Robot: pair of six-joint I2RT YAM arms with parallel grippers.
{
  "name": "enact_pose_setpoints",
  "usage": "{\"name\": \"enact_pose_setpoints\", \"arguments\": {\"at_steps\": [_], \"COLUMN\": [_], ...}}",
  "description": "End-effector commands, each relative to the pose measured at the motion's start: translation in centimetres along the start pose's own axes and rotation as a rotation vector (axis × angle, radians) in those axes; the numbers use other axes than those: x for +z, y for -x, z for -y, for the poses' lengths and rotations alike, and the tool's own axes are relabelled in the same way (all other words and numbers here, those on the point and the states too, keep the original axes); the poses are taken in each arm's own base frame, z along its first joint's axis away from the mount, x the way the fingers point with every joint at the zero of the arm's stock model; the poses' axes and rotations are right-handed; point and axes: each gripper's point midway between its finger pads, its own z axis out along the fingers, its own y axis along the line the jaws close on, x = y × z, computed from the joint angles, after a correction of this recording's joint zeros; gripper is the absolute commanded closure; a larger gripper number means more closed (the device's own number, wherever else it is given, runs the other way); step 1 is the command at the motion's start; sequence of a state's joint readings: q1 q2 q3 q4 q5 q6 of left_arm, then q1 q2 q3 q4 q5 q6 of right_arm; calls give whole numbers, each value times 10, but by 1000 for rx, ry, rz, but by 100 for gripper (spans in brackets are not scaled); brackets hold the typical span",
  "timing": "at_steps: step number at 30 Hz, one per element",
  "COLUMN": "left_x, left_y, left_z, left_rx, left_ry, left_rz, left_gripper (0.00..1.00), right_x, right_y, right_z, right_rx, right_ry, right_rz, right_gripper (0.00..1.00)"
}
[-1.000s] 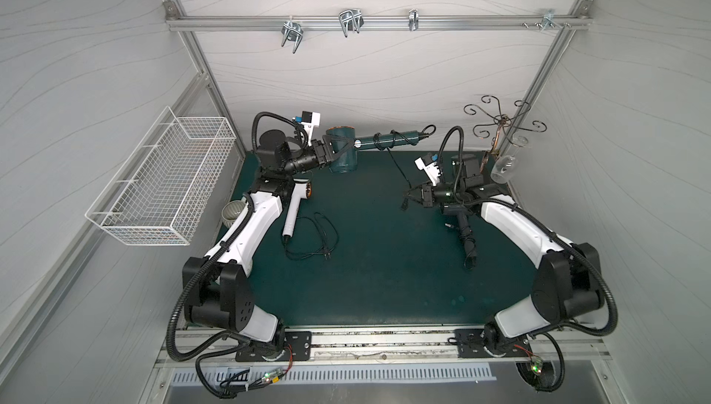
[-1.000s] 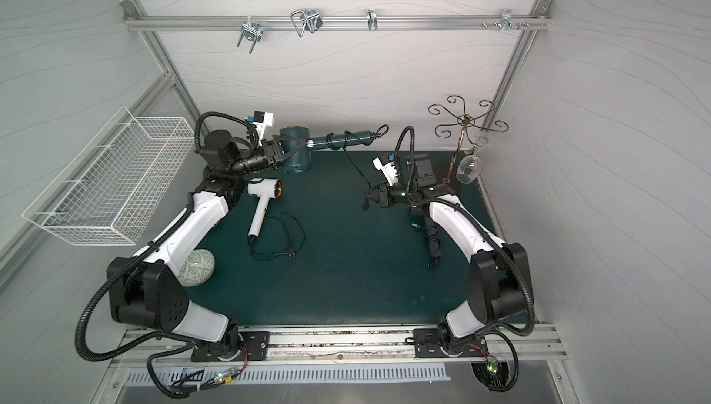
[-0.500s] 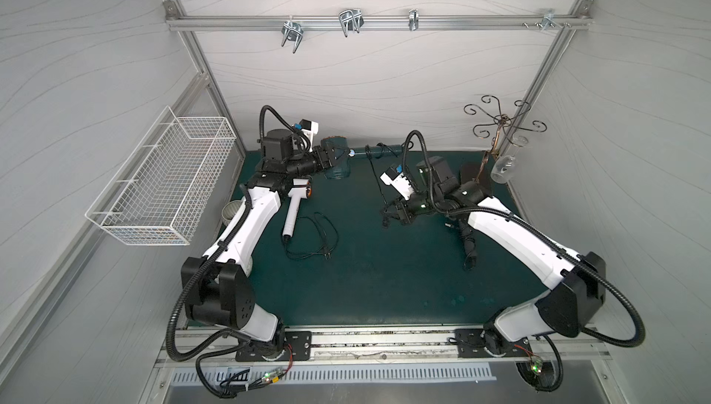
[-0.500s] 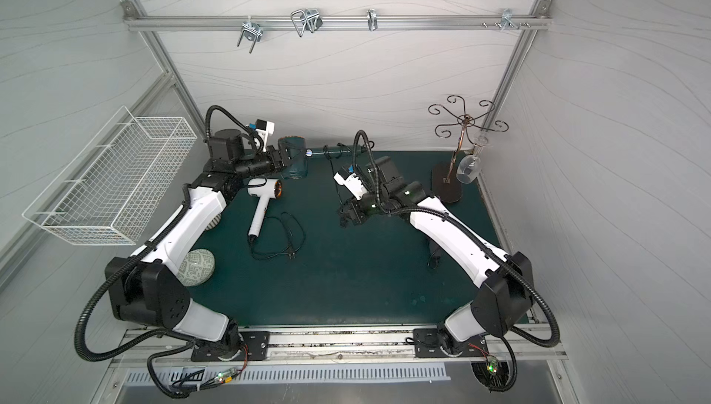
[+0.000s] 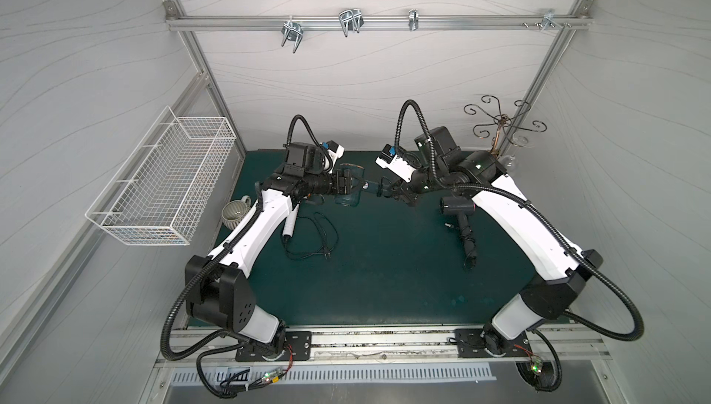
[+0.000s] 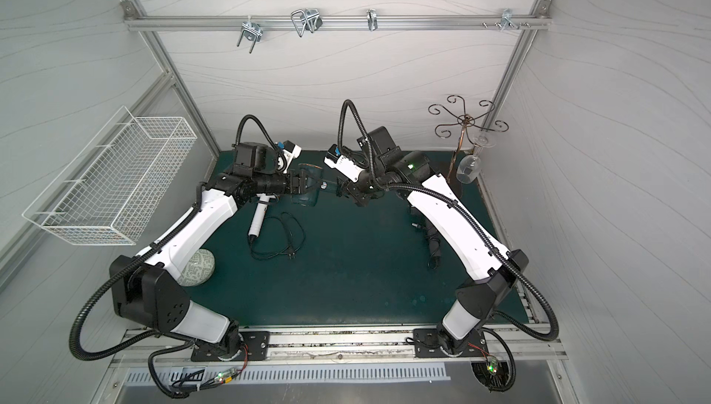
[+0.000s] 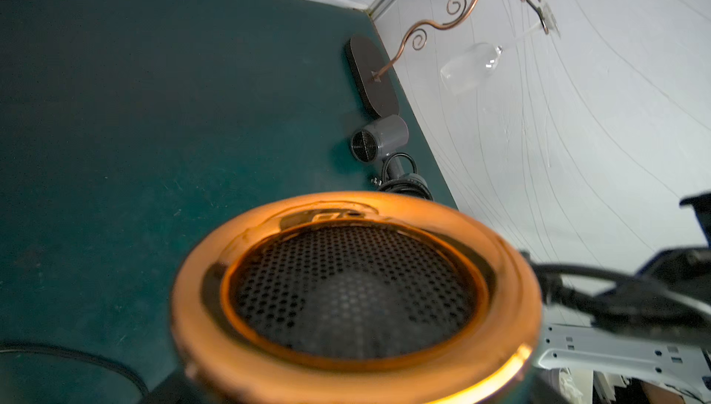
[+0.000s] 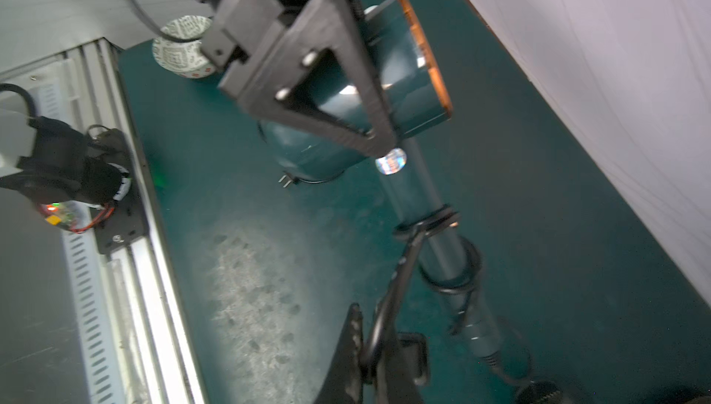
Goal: Wrap the cord around the hair dryer
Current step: Wrap the power cord around the hair dryer.
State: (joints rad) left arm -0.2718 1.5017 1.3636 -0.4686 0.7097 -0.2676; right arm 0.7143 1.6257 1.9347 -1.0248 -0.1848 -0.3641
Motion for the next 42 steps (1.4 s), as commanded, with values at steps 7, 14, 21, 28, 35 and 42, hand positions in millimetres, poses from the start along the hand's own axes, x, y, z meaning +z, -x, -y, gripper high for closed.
{"name": "enact_pose_setpoints", "arguments": {"at_steps": [7,14,21,28,35,42], "left_x": [-25,-41,-44,-49,-53,-57], "left_y": [-22,-16,-4,17,30,40], "left_z": [72,92,97,105,109,113], "left_rx": [180,233,239,223,211,214], "left_ry": [-242,-286,-307,-371,-401,-423], "left_rz": [-50,-11,26,75,113,131], "left_gripper": [100,100,100,100,100,100], "right_x": [27,59,61,50,46,49], "right_y": [-15,-51,-69,-75,-75,-81], "right_z": [68,69,65,73,73,64], "right_rx": [-33,106,267,427,495,525], "right_ry": [-36,130,319,447,523,557], "right_rz": [-28,-39,75,228,288,302], "right_gripper": [100,100,100,100,100,97]}}
